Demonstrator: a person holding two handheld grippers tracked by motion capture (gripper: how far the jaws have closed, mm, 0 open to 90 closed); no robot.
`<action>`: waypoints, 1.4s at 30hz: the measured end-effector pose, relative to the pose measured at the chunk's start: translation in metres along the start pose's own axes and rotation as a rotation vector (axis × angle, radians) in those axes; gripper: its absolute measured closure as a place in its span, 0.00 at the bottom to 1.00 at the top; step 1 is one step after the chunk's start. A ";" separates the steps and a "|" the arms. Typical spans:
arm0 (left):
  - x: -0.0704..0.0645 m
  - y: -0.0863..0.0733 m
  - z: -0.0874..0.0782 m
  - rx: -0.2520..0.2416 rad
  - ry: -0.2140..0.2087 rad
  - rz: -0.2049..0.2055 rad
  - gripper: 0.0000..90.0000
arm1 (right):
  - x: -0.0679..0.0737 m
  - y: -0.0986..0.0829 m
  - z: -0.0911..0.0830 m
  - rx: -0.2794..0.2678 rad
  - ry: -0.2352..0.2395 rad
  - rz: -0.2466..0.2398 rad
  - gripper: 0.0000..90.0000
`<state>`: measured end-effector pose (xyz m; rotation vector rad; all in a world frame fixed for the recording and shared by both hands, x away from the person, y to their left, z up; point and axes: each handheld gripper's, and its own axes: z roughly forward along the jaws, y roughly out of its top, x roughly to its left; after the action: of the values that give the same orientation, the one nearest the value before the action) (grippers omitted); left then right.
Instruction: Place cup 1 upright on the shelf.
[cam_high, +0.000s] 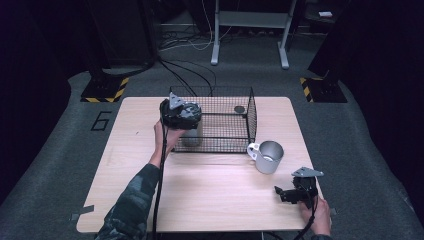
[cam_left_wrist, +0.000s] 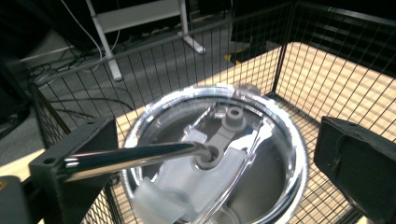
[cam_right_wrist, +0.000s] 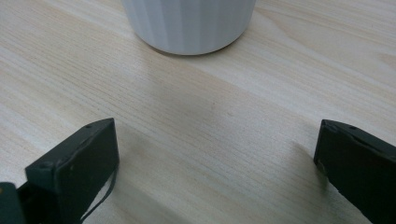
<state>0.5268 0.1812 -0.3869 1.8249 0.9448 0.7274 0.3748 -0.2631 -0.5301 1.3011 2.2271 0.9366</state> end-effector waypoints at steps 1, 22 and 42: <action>0.001 0.002 -0.003 0.008 -0.007 0.005 0.00 | 0.000 0.000 0.000 0.000 0.000 0.000 0.00; 0.010 0.000 -0.079 0.042 -0.028 0.058 0.00 | 0.000 0.000 0.000 0.000 0.000 0.000 0.00; 0.002 -0.068 -0.120 0.086 -0.046 0.067 0.00 | 0.000 0.000 0.000 0.000 0.000 0.000 0.00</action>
<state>0.4121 0.2564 -0.4010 1.9488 0.9009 0.6919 0.3748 -0.2631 -0.5301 1.3014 2.2276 0.9367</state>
